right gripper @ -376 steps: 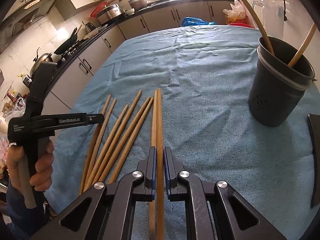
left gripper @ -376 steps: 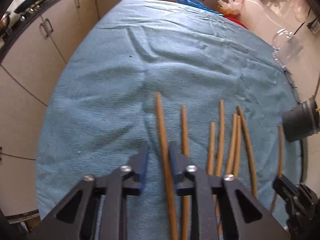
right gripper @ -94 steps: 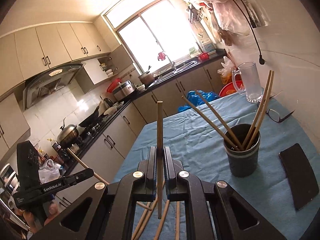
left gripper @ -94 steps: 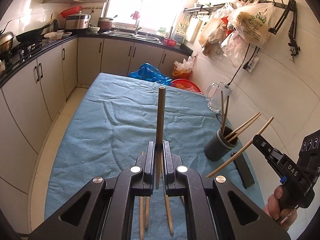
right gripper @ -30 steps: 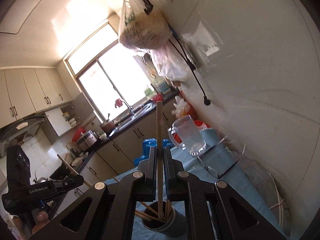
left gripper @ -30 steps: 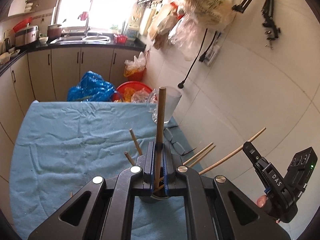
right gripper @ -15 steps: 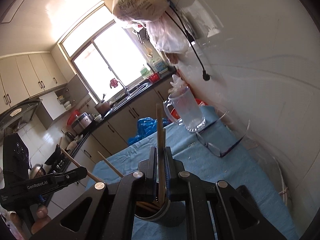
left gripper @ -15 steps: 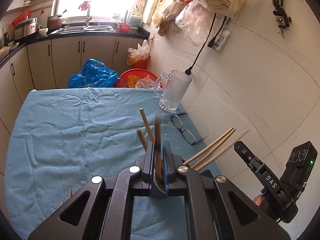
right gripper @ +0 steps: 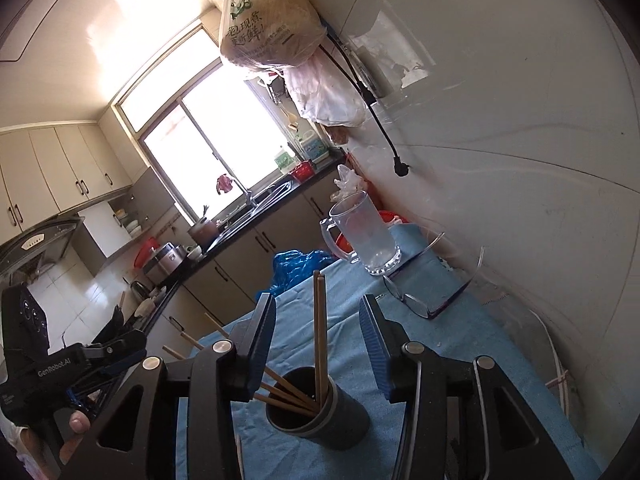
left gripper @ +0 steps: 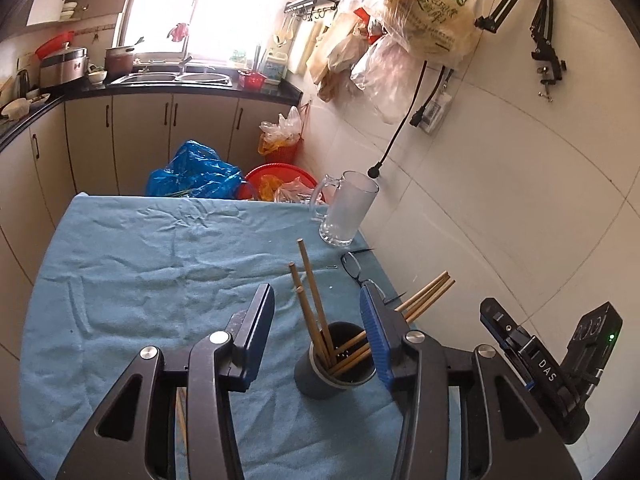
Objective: Organize utensils
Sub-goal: 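Return the left tool to the towel and close on another chopstick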
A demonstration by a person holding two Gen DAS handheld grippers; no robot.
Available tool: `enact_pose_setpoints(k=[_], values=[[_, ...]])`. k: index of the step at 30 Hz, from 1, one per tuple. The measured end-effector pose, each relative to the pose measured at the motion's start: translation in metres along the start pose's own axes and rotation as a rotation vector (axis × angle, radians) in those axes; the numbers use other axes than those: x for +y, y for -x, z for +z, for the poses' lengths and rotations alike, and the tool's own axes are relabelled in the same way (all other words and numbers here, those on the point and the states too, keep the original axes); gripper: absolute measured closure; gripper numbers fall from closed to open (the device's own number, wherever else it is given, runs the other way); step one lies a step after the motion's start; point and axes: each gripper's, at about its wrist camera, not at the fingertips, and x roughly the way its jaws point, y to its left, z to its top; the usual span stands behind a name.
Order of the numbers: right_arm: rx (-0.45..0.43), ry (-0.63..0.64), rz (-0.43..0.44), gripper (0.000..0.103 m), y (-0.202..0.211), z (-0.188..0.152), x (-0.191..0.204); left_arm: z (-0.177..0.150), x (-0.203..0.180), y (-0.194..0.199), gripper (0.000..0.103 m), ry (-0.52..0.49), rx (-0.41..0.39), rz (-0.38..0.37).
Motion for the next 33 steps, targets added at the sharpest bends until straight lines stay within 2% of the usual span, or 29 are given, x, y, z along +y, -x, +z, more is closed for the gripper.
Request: enact_pose_setpoints(k=[7,15,25,29,33], values=[[0.04,0.0,-0.01,0.053,0.006,-0.016,0.001,-0.015,0.017,0.019,0.059,0.024,-0.005,0.015],[0.132,0.006,-0.006,0.051,0.008,-0.05,0.006,-0.055,0.06,0.04,0.058,0.067,0.023,0.079],[0.301,0.085,0.032,0.051,-0.01,-0.114,0.034,-0.123,0.143,0.037,0.058,0.195,0.145,0.184],[0.37,0.118,0.057,0.051,-0.019,-0.14,0.046,-0.149,0.173,0.022,0.058,0.262,0.224,0.219],[0.407,0.143,0.07,0.051,-0.025,-0.156,0.057,-0.161,0.19,0.003,0.058,0.296,0.297,0.22]])
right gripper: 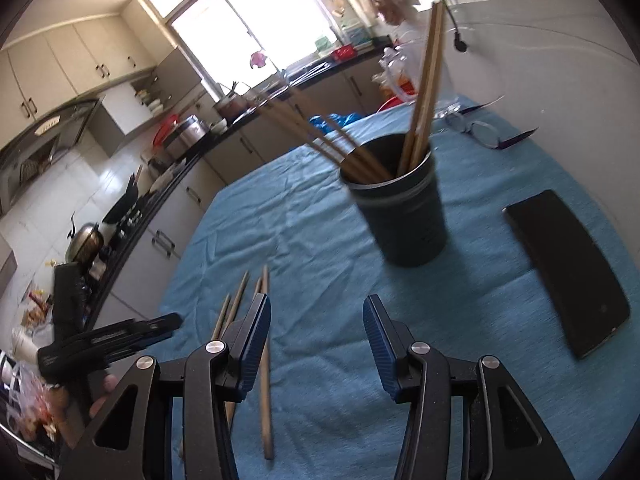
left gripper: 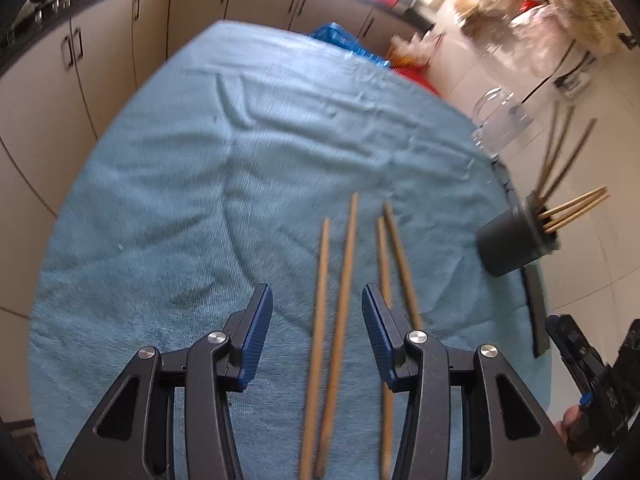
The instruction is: Organize utensils
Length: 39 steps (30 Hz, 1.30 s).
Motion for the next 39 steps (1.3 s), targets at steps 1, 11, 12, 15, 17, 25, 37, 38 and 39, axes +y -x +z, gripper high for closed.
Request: enact_pose_setpoints(k=[1,11,12,15,17,25,37,38,39], values=[[0.006,0.005,0.003,0.051,-0.002,-0.002,0.002,0.0,0.001,-0.005,0.058,0.0,0.015,-0.001],[0.01,0.023,-0.001,0.051,-0.002,-0.007,0.007,0.007,-0.007,-0.036,0.077,-0.025,0.088,0.061],[0.011,0.023,-0.001,0.051,-0.002,-0.007,0.007,0.007,-0.007,-0.038,0.077,-0.029,0.089,0.065],[0.012,0.026,-0.001,0.051,-0.003,-0.006,0.008,0.006,-0.013,-0.041,0.078,-0.065,0.082,0.09],[0.018,0.029,0.001,0.051,-0.004,-0.007,0.009,0.005,-0.019,-0.042,0.087,-0.105,0.071,0.151],[0.088,0.096,0.021,0.051,-0.021,-0.008,0.035,-0.002,0.004,-0.029,0.096,-0.066,0.047,0.177],[0.351,0.139,0.056,0.065,-0.121,-0.003,0.097,-0.011,0.046,-0.01,0.096,0.003,0.019,0.141],[0.376,0.129,0.054,0.067,-0.131,-0.003,0.098,-0.011,0.045,-0.01,0.096,0.0,0.017,0.14],[0.395,0.125,0.048,0.07,-0.139,-0.004,0.099,-0.011,0.046,-0.01,0.096,-0.001,0.016,0.137]])
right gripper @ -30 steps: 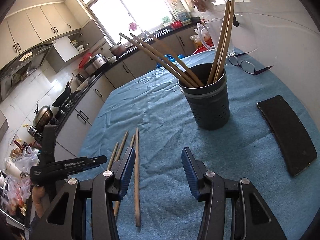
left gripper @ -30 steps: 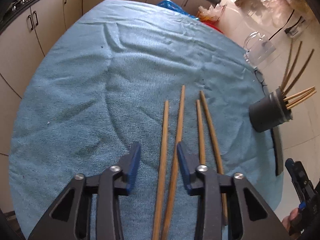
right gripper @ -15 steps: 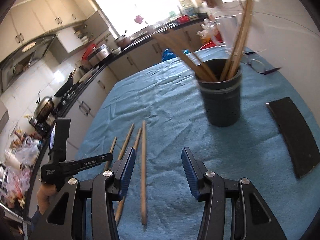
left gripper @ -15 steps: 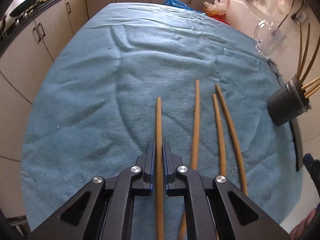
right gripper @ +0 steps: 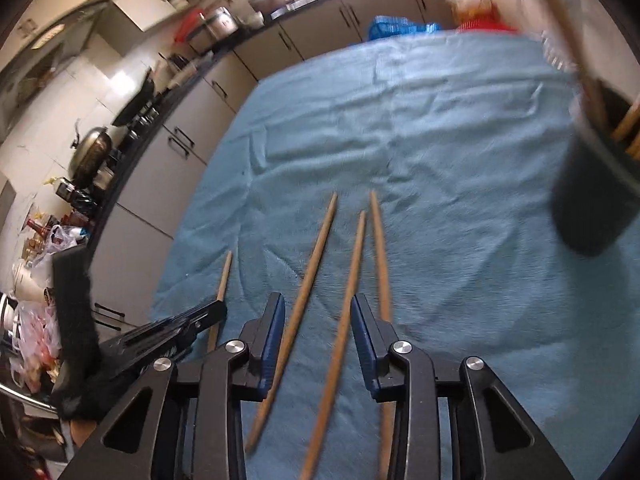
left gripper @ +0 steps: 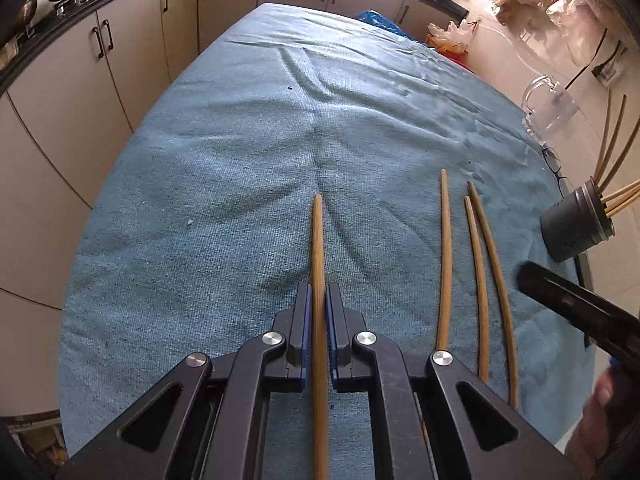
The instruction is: Organize utensils
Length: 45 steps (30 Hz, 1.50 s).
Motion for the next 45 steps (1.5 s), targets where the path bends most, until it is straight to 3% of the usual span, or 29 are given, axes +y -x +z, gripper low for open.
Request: enact_pose_setpoints(k=[8,14,15,19,22,35,45], values=[[0.066,0.002,-0.139,0.071,-0.036,0.012,0.003,-0.001,0.005,0.001,0.096,0.003,0.0,-0.028],[0.086,0.088,-0.24,0.088,-0.049,0.016,0.015,0.003,0.002,0.0,0.096,-0.001,0.0,-0.012],[0.086,0.098,-0.24,0.094,-0.051,0.017,0.015,0.003,0.002,-0.001,0.096,0.001,0.0,-0.013],[0.067,0.067,-0.187,0.095,-0.046,0.017,0.007,0.004,0.002,0.003,0.096,0.001,-0.008,-0.05],[0.021,0.054,-0.127,0.095,-0.028,0.012,0.004,0.005,0.001,0.013,0.096,0.001,-0.035,-0.063],[-0.353,0.117,0.031,0.095,0.089,-0.022,0.018,0.0,-0.021,0.107,0.096,-0.045,-0.229,-0.122],[-0.448,0.15,0.03,0.095,0.12,-0.037,0.025,-0.007,-0.032,0.141,0.096,-0.07,-0.286,-0.142]])
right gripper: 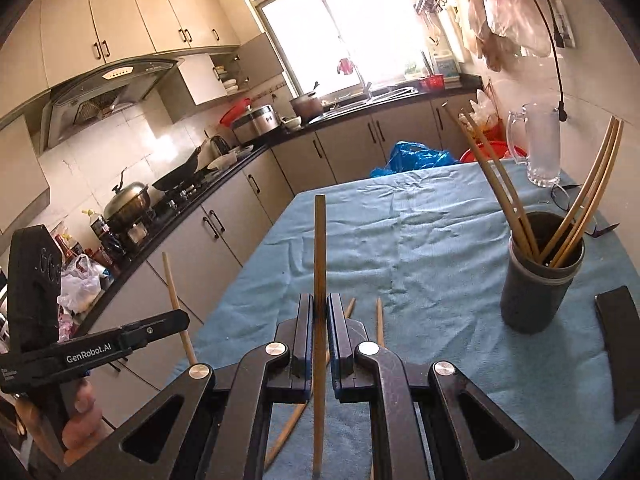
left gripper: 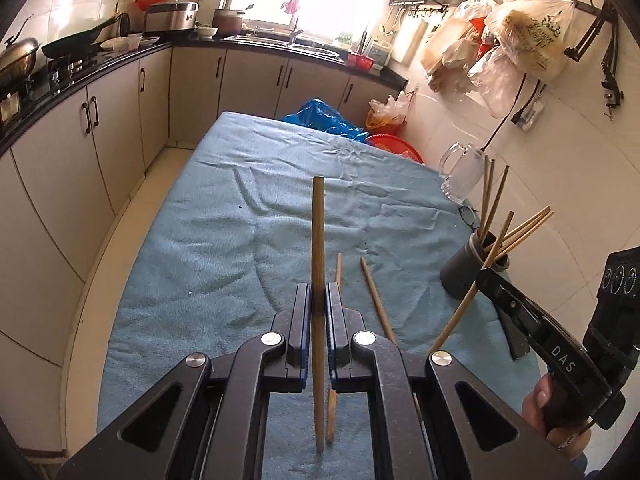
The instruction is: Organize utensils
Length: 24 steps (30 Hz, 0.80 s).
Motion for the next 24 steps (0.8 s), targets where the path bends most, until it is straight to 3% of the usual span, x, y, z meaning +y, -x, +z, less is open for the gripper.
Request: enact_pose_setpoints(k=[24], values=[[-0.101,-0.04,-0.02,0.095,0.045,0.009,-0.014,0.008,-0.016,0.024,0.096,-0.021,-0.052,-0.014]])
